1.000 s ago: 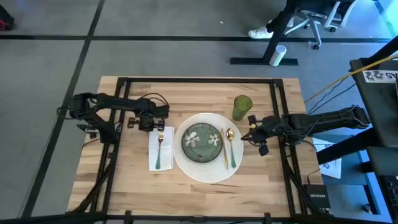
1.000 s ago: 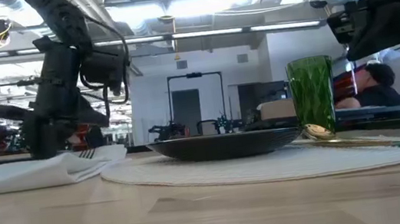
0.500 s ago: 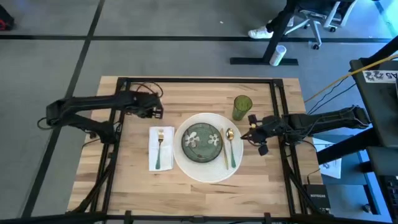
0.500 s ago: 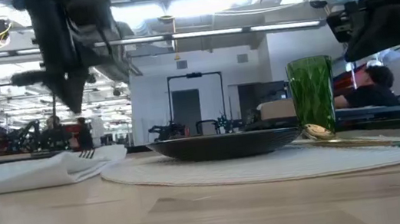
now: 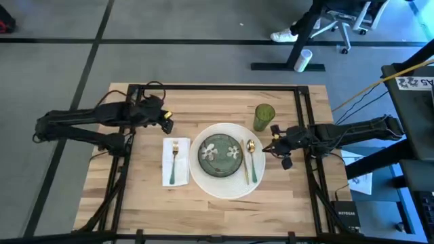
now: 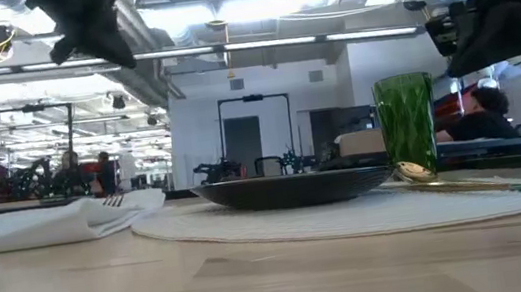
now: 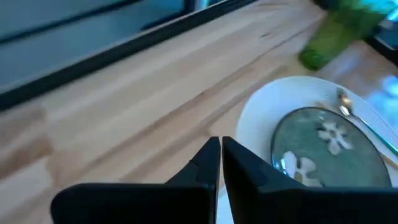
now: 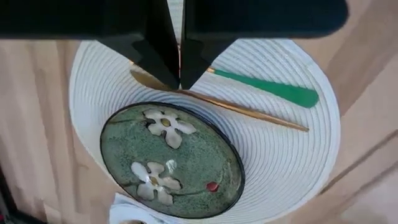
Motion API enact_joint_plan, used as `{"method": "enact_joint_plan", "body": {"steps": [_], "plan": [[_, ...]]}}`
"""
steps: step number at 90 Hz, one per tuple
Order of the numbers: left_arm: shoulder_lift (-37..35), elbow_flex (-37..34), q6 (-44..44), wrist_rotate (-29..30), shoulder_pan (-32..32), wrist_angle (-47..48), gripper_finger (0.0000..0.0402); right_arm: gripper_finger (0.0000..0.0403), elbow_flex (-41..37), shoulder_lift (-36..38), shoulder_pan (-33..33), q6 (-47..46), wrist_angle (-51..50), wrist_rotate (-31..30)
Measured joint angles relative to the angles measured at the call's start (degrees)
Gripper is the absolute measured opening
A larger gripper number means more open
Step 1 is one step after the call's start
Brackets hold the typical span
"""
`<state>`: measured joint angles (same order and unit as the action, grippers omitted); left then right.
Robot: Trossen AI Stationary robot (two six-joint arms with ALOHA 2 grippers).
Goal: Set table place
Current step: Return to Home Position
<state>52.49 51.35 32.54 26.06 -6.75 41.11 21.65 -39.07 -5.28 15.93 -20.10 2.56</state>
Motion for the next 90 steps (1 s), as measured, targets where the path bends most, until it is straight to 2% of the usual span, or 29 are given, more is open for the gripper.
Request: {"method": "enact_joint_plan", "body": {"steps": [16,29,55,80,90], "plan": [[0.1,0.0,-4.2,0.0,2.7,1.0,0.0000,0.0001,0.0,0.0,0.0,-5.4,-3.0,0.0],[0.1,0.0,-4.0,0.0,4.1,2.9,0.0000,0.0001,0.0,-0.1,0.0,-8.2,-4.5,0.0],[0.1,0.0,-2.7,-0.1,5.3,3.8,0.0000,0.0001,0.0,-0.1,0.0,-7.8,-4.1,-0.2],[0.1,-0.6,-8.1,2.9,4.5,-2.3,0.0000,0.0001,0.0,-0.1,0.1,-5.9,-1.9,-10.3],[0.2,-1.2,-13.1,2.9,5.8,-3.0,0.0000,0.0001,0.0,0.2,0.1,-3.2,-0.6,-11.2]]}}
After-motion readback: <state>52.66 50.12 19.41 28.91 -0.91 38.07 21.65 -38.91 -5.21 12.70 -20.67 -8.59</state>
